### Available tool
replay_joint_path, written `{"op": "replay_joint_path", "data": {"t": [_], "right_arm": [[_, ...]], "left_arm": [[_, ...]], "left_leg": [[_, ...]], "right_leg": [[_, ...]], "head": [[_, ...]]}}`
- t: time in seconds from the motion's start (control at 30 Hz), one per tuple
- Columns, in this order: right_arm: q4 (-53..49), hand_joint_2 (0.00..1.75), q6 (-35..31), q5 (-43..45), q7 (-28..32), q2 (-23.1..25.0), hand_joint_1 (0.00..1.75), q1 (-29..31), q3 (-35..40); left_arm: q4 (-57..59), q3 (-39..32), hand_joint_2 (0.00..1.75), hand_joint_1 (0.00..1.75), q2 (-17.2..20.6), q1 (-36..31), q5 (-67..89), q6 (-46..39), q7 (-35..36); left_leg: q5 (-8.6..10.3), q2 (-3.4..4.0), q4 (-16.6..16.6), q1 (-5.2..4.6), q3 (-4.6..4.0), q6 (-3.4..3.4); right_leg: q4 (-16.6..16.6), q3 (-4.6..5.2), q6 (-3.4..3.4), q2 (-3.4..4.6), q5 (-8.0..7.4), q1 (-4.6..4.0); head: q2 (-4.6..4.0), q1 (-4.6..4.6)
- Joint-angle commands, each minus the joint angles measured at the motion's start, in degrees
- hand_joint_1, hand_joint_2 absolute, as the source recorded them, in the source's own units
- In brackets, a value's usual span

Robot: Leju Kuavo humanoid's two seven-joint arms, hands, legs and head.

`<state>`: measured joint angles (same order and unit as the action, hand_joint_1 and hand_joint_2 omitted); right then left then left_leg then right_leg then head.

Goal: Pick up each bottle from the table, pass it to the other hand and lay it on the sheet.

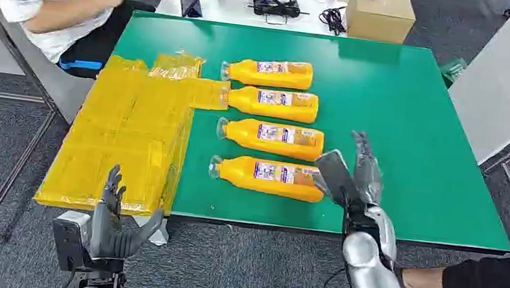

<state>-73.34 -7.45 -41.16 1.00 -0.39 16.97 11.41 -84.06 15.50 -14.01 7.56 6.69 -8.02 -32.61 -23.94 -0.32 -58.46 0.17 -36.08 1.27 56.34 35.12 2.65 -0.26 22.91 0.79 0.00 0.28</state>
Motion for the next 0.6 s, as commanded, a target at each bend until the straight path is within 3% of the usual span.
{"op": "replay_joint_path", "data": {"t": [0.03, 0.3, 0.4, 0.43, 0.6], "right_arm": [[22.58, 1.75, 5.08, 1.46, -0.81, -0.21, 0.00, 13.85, 8.78], [29.38, 1.75, 8.15, 2.92, -0.55, 1.41, 0.00, 19.40, 14.17], [32.33, 1.75, 9.59, 3.81, -0.21, 2.92, 0.00, 22.38, 16.99], [32.60, 1.75, 10.43, 4.42, 0.42, 3.28, 0.00, 22.81, 17.39], [32.21, 1.75, 11.97, 5.94, 1.43, 2.92, 0.00, 23.34, 19.84]], "left_arm": [[4.42, -1.72, 1.75, 0.00, 0.27, -2.75, 0.92, 1.10, 0.60], [5.65, -1.85, 1.75, 0.00, 0.04, -3.56, 1.33, 1.58, 0.81], [6.50, -1.87, 1.75, 0.00, -0.16, -4.11, 1.36, 1.63, 0.82], [6.67, -1.92, 1.75, 0.00, -0.16, -4.22, 1.36, 1.63, 0.82], [7.34, -2.35, 1.75, 0.00, -0.30, -4.45, 0.77, 1.88, 0.69]], "left_leg": [[-0.10, 0.33, 0.10, -0.02, 0.39, -0.06], [-0.06, 0.11, 0.04, 0.00, 0.24, -0.05], [-0.15, 0.35, 0.03, -0.02, 0.43, -0.07], [-0.04, 0.25, 0.03, -0.06, 0.16, -0.04], [-0.06, 0.14, 0.07, -0.03, 0.32, -0.08]], "right_leg": [[-0.08, -0.26, -0.09, 0.32, 0.01, 0.01], [-0.01, -0.18, -0.06, 0.11, 0.04, -0.01], [0.01, -0.29, -0.11, 0.38, 0.05, 0.01], [0.04, -0.05, -0.05, 0.28, -0.01, 0.05], [0.02, -0.22, -0.10, 0.12, 0.07, 0.02]], "head": [[0.00, -0.04], [0.00, -0.02], [0.00, -0.04], [0.00, -0.02], [0.00, -0.04]]}}
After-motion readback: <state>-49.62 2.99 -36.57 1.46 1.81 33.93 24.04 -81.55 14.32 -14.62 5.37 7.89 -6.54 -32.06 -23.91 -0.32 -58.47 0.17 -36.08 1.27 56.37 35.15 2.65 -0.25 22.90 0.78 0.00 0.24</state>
